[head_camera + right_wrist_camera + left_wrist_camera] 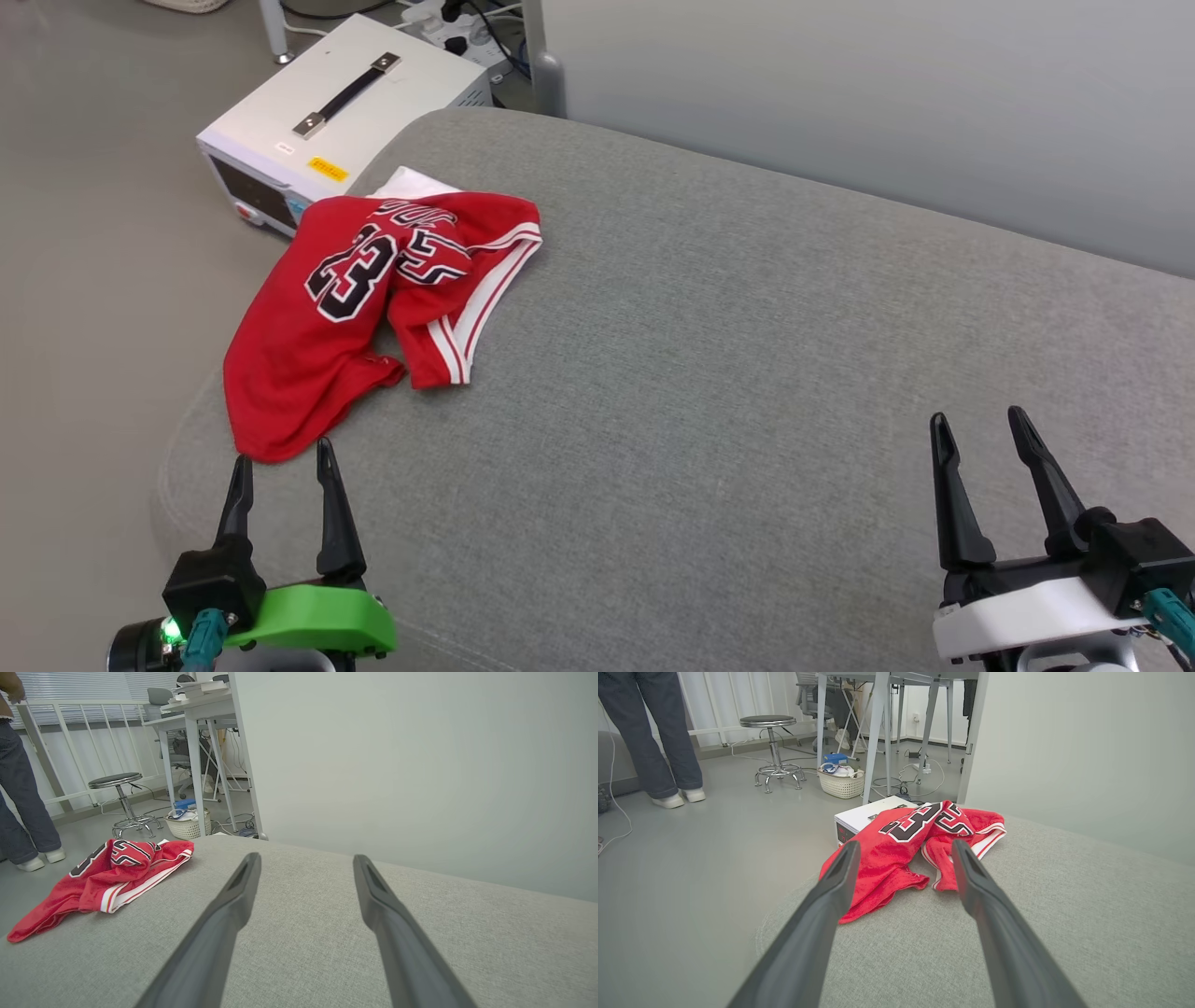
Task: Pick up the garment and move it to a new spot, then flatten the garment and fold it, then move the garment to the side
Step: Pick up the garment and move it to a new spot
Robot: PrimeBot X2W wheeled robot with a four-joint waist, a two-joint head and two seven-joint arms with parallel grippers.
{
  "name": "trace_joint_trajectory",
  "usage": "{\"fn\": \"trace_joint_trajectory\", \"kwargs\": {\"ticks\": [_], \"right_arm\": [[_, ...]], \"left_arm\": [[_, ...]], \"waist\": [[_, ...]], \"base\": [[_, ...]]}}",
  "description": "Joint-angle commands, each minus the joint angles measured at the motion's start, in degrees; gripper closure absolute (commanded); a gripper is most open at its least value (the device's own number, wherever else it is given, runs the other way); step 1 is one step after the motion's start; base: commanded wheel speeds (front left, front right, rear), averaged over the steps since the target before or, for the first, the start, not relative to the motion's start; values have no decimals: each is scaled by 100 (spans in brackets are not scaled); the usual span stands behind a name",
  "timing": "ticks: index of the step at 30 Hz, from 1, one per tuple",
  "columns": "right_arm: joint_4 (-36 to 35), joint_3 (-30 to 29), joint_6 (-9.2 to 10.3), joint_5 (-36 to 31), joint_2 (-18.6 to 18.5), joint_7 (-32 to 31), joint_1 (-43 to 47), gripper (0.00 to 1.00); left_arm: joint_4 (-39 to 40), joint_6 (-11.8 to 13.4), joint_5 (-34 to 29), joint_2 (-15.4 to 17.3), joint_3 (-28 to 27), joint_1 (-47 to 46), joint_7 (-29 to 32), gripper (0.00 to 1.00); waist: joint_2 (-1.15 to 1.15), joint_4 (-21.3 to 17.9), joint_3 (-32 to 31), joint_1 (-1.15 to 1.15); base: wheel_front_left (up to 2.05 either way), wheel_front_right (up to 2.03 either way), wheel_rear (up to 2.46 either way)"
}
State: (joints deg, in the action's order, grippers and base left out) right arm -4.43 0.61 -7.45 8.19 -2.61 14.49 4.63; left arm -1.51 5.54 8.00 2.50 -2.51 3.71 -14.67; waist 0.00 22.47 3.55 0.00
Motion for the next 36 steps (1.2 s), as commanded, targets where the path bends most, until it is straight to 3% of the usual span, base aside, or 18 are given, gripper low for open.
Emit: {"fn": "trace_joint_trajectory", "kwargs": {"ticks": [1,9,17,25,30,36], "right_arm": [[-27,11,-3,-67,-27,51,-52,0],[-22,26,-3,-104,-27,51,-44,0],[-25,76,-3,-148,-27,51,-86,0],[-105,123,-3,-392,-27,51,-321,0],[-239,111,-3,-610,-70,51,-600,0],[-409,59,-3,-676,-234,51,-902,0]], "left_arm": [[-15,41,38,38,-39,-49,-33,0],[-39,42,123,38,-112,-6,-33,0],[-56,35,229,38,-149,-62,-33,0],[-106,-460,182,45,-722,-1009,-33,0],[-276,-862,175,264,-1353,-2110,-33,0],[-603,-1165,260,715,-1647,-3202,-33,0]], "waist": [[0,240,21,0],[0,473,35,0],[0,419,130,0],[0,25,637,0],[0,-301,1230,0],[0,-576,1854,0]], "base": [[0,0,0],[0,0,0],[0,0,0],[0,0,0],[0,0,0],[0,0,0]]}}
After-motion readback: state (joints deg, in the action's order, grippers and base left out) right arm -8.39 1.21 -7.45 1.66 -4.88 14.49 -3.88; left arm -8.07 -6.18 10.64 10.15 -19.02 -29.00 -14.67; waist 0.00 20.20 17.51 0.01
